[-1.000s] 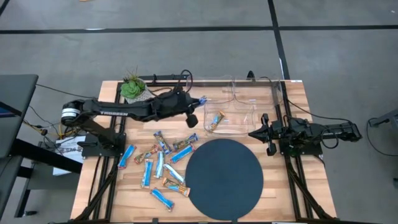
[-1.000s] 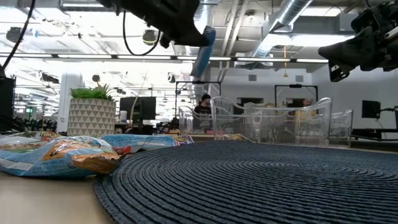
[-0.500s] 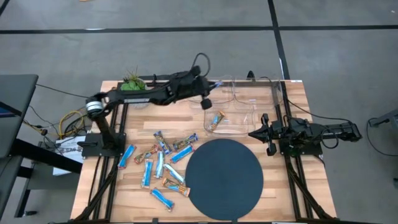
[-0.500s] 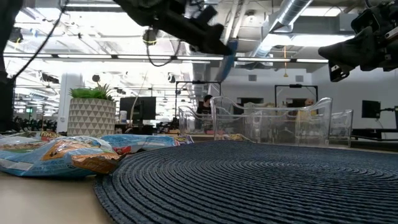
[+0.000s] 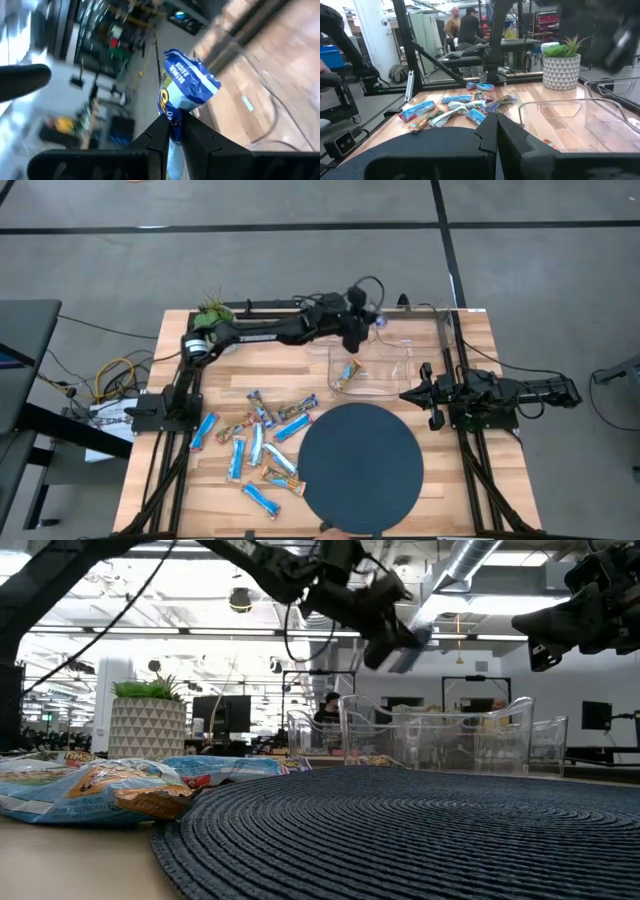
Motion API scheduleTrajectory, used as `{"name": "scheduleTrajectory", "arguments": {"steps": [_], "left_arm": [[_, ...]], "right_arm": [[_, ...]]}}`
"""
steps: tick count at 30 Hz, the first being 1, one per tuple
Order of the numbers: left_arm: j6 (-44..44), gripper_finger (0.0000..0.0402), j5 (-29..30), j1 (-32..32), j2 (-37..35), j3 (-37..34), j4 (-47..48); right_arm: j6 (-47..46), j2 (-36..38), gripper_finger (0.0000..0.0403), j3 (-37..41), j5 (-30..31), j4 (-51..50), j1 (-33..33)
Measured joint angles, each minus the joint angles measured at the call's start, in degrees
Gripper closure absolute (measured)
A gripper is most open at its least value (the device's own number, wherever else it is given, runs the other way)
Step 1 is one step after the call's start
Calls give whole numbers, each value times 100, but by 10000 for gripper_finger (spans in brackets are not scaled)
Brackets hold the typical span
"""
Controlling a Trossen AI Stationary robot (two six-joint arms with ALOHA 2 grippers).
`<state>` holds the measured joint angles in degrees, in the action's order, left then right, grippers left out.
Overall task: Pick and place Granola Bars by type
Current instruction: Put the blue granola bar into the top left transparent bin
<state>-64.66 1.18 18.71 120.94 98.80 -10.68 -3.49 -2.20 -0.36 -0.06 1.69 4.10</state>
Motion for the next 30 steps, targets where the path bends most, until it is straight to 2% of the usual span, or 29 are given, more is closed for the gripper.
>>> {"name": "scheduleTrajectory", "arguments": {"steps": [4, 9, 20, 30], "left_arm": [[-926, 365, -56, -89, 268, -2, -251], [-1207, 365, -32, -119, 437, 7, -261], [832, 365, 1693, 239, 401, 0, 46], [2950, 365, 1715, 589, 201, -2, 1942]], "right_arm": [[0, 2, 403, 0, 0, 2, 0], [0, 0, 403, 0, 3, 0, 0], [0, 0, 403, 0, 3, 0, 0], [0, 1, 403, 0, 3, 0, 0]]}}
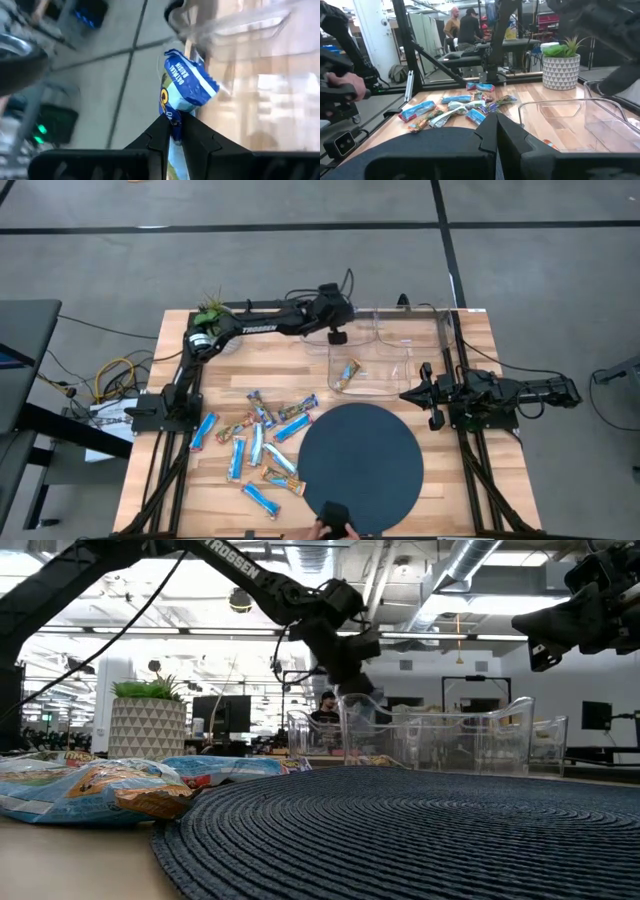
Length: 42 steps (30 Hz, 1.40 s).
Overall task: Pick and place Granola Bars by type
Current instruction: Put the blue granola bar into the top left transparent bin
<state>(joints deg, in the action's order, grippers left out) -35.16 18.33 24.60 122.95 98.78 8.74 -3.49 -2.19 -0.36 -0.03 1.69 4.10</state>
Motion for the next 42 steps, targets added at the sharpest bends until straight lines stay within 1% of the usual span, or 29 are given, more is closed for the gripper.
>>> {"name": "scheduleTrajectory", "arguments": {"steps": [4, 7, 10, 17, 20, 24, 28, 32, 36, 39, 42], "left_arm": [[573, 365, -2, 72, -67, 0, 563], [651, 360, -9, 90, -74, 0, 730], [712, 341, -9, 94, -74, 0, 783], [807, 281, -102, 44, -84, 0, 835], [766, 267, -154, -63, -177, -2, 851], [786, 260, -282, -238, -639, -198, 841], [1185, 261, -483, -454, -1325, -823, 899], [1689, 262, -763, -762, -2258, -1791, 957], [2195, 262, -911, -1161, -3185, -2872, 1021], [2886, 262, -909, -1507, -3736, -3544, 1035], [3666, 262, -935, -1836, -4069, -4068, 1104]], "right_arm": [[-1, 0, 403, 0, 1, 0, 0], [0, 0, 403, 0, 0, 0, 0], [-1, 1, 403, 0, -3, 0, 0], [-2, 0, 403, 0, -2, 0, 0], [0, -1, 403, 0, -2, 0, 0], [-2, 0, 403, 0, -2, 2, 0], [0, 2, 403, 0, -6, 2, 0], [-2, 1, 403, 0, -4, 4, 0], [0, 2, 403, 0, -4, 2, 0], [0, 2, 403, 0, -2, 2, 0], [-1, 2, 403, 0, 0, 0, 0]]}}
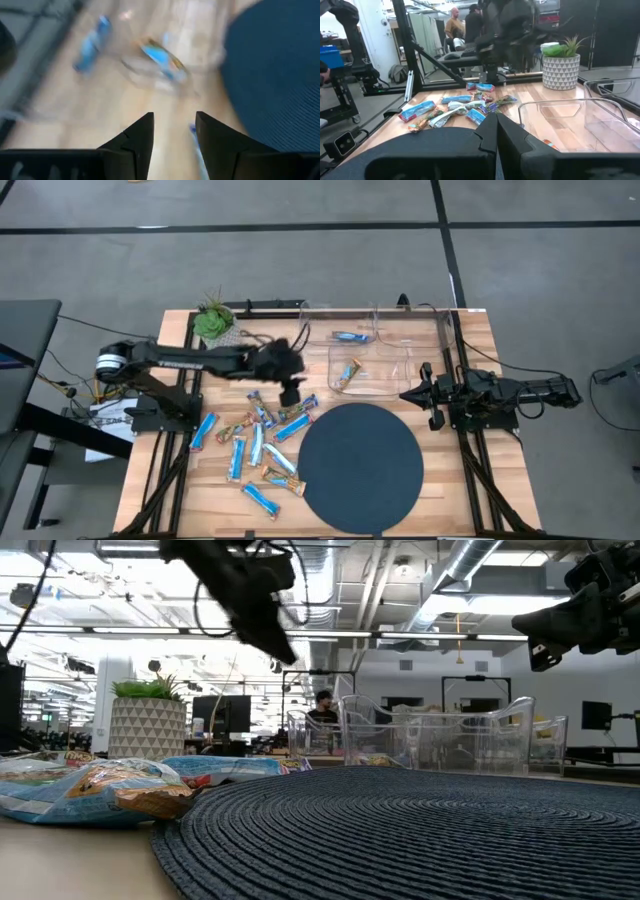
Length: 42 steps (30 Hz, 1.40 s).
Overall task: Pick and place Granola Bars by type
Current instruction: Put the blue granola bar into the top left transparent bin
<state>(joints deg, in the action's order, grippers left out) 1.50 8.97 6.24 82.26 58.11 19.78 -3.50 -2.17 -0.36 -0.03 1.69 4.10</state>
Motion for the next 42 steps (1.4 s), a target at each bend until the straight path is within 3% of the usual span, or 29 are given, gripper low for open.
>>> {"name": "scheduleTrajectory", "arguments": {"steps": [7, 16, 42], "left_arm": [[916, 262, 32, -581, -104, -585, 21], [1657, 262, 71, -953, 172, -780, 269], [1895, 262, 55, -1073, 1626, -772, -42]], "right_arm": [[0, -1, 403, 0, 2, 0, 0], [0, -2, 403, 0, 2, 0, 0], [-1, -1, 403, 0, 0, 0, 0]]}}
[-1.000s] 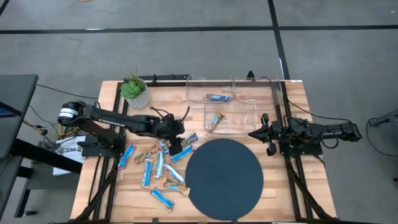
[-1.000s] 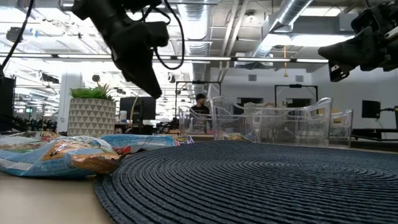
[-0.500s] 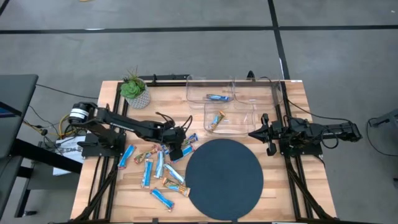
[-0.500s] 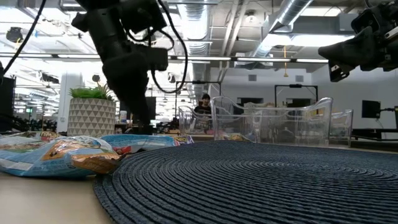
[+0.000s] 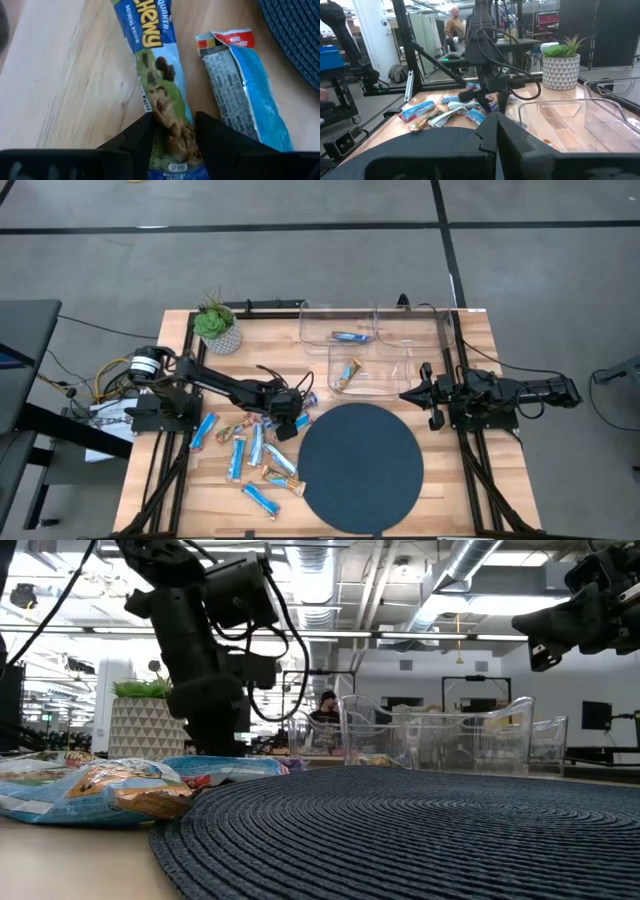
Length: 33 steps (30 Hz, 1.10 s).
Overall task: Pick and place Granola Bars by type
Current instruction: Put the blue granola bar into the top left transparent bin
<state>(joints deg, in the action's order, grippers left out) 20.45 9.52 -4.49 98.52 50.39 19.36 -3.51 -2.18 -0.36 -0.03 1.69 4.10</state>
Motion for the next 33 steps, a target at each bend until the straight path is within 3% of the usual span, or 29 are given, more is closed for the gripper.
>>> {"name": "scheduleTrajectory", "arguments": {"steps": [8, 19, 27, 33], "left_arm": [[-21, 268, -7, 0, 16, 2, -64], [-25, 358, -10, 0, -17, 1, -165], [-334, 360, 68, 2, -549, -4, -942], [-826, 361, 509, 11, -1136, -4, -1951]], "right_arm": [[1, 0, 403, 0, 0, -3, 0], [1, 0, 403, 0, 0, 0, 0], [2, -1, 403, 0, 2, -3, 0], [0, 1, 403, 0, 2, 2, 0]]}}
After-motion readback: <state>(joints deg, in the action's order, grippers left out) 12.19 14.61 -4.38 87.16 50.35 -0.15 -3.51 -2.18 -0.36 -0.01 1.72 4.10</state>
